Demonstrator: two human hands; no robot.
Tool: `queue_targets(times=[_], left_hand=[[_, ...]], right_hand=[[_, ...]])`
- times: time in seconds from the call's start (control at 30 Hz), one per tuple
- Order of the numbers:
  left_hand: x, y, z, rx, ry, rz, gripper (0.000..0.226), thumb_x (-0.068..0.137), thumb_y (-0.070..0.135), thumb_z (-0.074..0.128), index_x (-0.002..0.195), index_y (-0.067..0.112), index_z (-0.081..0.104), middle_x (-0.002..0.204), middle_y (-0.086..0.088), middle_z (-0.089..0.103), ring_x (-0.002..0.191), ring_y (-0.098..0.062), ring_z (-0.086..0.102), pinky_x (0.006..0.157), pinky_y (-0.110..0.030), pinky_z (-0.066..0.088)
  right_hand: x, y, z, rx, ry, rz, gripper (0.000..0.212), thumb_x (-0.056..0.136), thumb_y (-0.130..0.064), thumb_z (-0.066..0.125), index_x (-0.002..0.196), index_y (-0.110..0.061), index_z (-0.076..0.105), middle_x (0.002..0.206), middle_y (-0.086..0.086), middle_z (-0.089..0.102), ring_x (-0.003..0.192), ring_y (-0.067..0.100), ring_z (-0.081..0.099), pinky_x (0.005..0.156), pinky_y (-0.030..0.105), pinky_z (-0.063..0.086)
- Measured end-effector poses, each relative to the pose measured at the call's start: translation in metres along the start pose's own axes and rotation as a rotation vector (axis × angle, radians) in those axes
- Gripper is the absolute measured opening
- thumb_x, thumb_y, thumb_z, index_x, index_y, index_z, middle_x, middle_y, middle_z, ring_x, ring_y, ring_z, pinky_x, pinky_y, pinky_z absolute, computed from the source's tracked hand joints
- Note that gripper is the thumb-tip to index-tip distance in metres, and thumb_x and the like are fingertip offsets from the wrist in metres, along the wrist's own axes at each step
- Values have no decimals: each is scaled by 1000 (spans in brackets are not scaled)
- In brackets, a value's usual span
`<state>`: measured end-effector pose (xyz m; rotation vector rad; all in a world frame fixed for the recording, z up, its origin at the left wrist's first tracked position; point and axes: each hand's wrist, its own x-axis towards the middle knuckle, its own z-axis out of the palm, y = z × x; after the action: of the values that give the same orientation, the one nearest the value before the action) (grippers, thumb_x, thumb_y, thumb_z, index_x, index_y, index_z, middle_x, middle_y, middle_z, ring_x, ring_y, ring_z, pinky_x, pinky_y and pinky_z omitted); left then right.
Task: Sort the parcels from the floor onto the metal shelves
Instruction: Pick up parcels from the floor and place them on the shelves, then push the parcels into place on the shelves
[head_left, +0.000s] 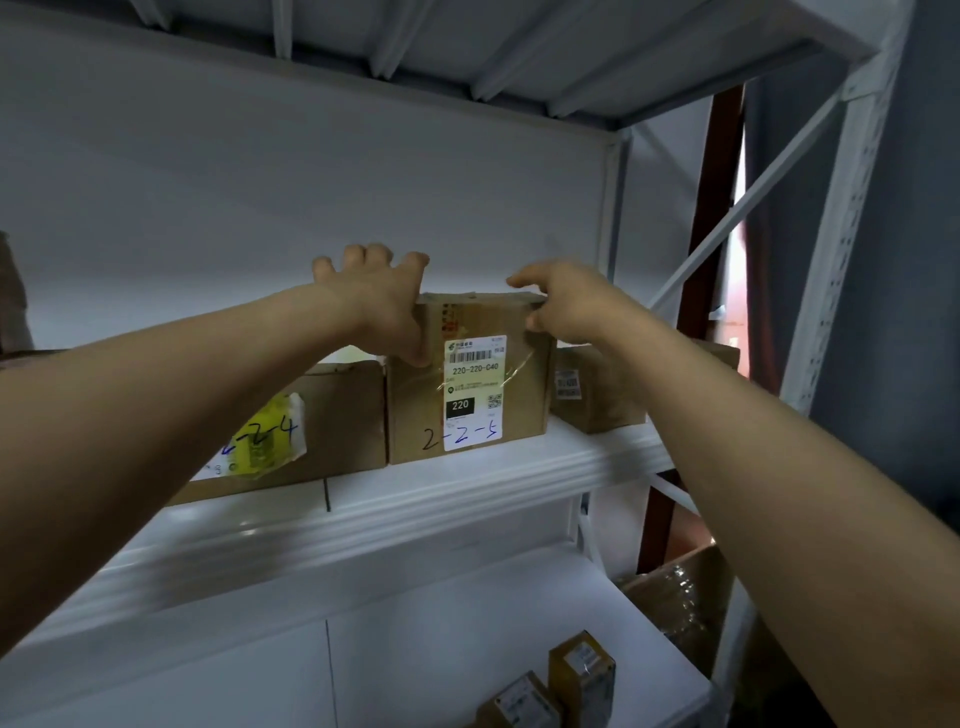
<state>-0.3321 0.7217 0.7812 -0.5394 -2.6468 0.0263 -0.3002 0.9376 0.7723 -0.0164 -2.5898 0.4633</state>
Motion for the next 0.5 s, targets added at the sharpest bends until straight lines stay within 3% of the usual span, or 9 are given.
queue_targets(times=[0.07,0.17,0.23,0.37,0.5], left_hand=[[2,16,0,0,79,98,112,69,58,77,154,32,9,160,-10,18,147,-35,11,113,-60,13],[7,55,3,-43,126,272,101,76,51,73,154,33,12,161,-3,19,148,-30,7,115,-60,8],[11,80,7,-43,120,336,94,80,43,71,154,33,14,161,-1,20,149,-29,6,116,-60,5],[21,109,16,-2,92,377,84,86,29,67,154,30,17,160,-4,24,149,-29,8,115,-59,5],[25,113,19,49,101,331,77,85,13,61,152,21,24,154,-8,33,143,-32,22,113,-58,13]], right_hand=[[5,16,-13,83,23,67,59,95,6,57,144,-26,53,152,5,48,134,26,50,84,20,43],[10,39,-22,29,77,150,57,96,9,50,143,-23,54,151,9,48,137,29,47,106,34,45],[11,53,-18,-76,84,193,56,95,8,50,143,-19,54,151,10,48,138,29,46,110,39,41],[8,80,-3,-241,-114,267,60,96,3,53,151,-20,44,157,9,41,140,31,42,113,41,38],[0,97,10,-308,-316,294,75,91,2,61,157,-21,32,155,9,42,134,31,47,107,37,44]])
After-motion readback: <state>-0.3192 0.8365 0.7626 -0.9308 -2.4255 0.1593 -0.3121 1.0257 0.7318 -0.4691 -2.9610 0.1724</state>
